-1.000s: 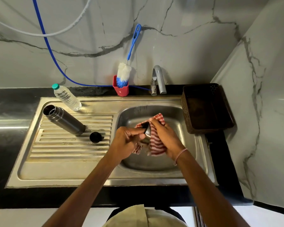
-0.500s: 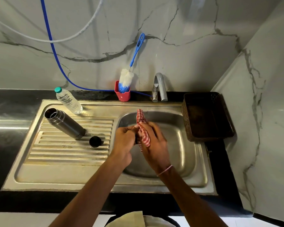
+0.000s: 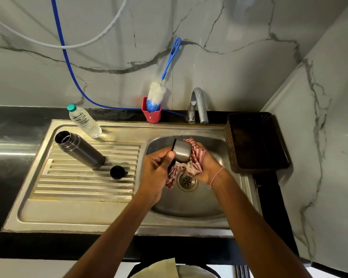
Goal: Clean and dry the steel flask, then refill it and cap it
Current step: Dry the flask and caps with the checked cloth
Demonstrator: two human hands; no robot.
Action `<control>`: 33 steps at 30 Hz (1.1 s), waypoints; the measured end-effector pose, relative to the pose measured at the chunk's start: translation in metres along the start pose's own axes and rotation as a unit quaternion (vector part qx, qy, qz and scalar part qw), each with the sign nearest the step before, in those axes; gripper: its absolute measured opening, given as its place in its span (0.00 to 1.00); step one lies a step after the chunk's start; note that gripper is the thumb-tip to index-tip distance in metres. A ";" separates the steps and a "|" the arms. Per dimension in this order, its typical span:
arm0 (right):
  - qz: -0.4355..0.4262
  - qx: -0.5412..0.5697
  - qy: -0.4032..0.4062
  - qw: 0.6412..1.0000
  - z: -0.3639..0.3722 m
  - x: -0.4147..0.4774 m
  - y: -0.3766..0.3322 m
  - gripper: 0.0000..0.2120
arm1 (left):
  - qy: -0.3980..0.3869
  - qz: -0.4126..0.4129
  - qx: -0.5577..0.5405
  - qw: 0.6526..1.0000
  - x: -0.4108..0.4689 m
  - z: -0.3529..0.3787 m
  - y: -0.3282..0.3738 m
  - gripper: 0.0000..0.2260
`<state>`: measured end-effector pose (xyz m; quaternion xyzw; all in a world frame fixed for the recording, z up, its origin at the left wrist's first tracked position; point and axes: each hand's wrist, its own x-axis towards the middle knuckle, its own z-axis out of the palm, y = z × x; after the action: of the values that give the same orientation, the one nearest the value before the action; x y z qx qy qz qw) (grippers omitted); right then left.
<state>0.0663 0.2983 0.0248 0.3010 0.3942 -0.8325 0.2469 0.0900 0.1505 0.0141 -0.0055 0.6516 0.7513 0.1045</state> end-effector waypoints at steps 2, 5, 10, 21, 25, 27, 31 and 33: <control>-0.026 0.056 0.027 0.998 0.004 0.011 0.015 0.25 | 0.028 0.023 -0.007 0.999 0.000 0.006 -0.005 0.12; -0.114 -0.006 0.184 0.976 0.014 0.025 0.042 0.25 | 0.063 0.004 -0.025 0.998 -0.001 0.012 -0.011 0.13; -0.320 -0.221 0.255 0.885 0.009 0.022 0.080 0.31 | 0.140 -0.107 -0.099 0.979 -0.001 0.020 -0.006 0.14; -0.596 -0.547 0.165 0.564 -0.019 0.018 0.049 0.24 | 0.079 -0.168 -0.089 0.979 0.004 0.016 0.012 0.14; -0.505 -0.491 0.163 0.691 -0.006 0.015 0.046 0.20 | 0.064 -0.155 -0.010 0.986 0.007 0.014 0.014 0.15; -0.406 -0.384 0.186 0.808 0.004 0.011 0.043 0.20 | 0.042 -0.150 -0.002 0.988 0.008 0.010 0.013 0.16; -0.268 -0.154 0.160 0.937 0.013 0.002 0.029 0.10 | 0.021 -0.150 -0.007 0.988 0.006 0.004 0.008 0.16; -0.240 -0.090 0.142 0.956 0.009 0.003 0.025 0.08 | 0.021 -0.158 -0.028 0.987 0.004 0.004 0.007 0.14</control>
<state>0.0773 0.2767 0.0141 0.2888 0.5594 -0.7769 0.0078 0.0853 0.1543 0.0212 -0.1276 0.6230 0.7431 0.2081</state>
